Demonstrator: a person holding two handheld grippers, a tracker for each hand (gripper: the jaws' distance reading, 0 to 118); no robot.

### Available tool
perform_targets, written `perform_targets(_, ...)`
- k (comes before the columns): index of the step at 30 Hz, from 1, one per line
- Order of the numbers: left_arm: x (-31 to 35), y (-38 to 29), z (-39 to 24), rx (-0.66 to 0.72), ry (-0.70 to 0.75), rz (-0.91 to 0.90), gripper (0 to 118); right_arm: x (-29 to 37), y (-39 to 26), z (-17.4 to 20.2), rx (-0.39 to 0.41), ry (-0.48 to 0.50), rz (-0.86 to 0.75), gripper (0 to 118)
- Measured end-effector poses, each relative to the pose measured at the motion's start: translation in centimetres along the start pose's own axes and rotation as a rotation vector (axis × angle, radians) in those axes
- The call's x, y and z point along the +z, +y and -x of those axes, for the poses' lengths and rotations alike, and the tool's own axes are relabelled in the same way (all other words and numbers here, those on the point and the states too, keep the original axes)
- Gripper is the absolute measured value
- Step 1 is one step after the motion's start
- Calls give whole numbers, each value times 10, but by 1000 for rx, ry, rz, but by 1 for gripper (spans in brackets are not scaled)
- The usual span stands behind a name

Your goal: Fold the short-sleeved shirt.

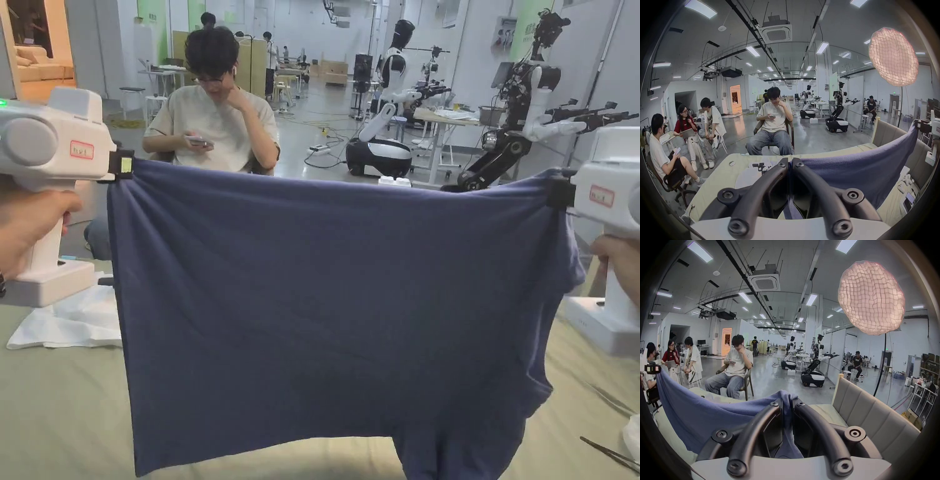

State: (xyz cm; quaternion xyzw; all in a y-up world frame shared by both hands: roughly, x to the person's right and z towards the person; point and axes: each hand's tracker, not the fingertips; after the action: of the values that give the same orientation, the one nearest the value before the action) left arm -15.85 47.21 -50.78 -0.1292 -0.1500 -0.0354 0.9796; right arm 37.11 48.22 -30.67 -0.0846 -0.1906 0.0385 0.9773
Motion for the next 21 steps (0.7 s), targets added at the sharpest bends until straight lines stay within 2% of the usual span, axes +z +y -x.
perform_targets(6,-15,48,0,-15,16,-45,0,-33,44,-2,-23,-15,-32,7)
perform_targets(12,-21,77,-4,-22,39,-103,0,-40,70,1,-24,-28,-89,7)
perform_targets(17,-24,68,-5,-26,54,-120,0,-40,59,2,5,-27,-109,7)
perform_targets(21,-22,36,-7,-63,62,-90,0,-34,28,4,8,-9,-86,7)
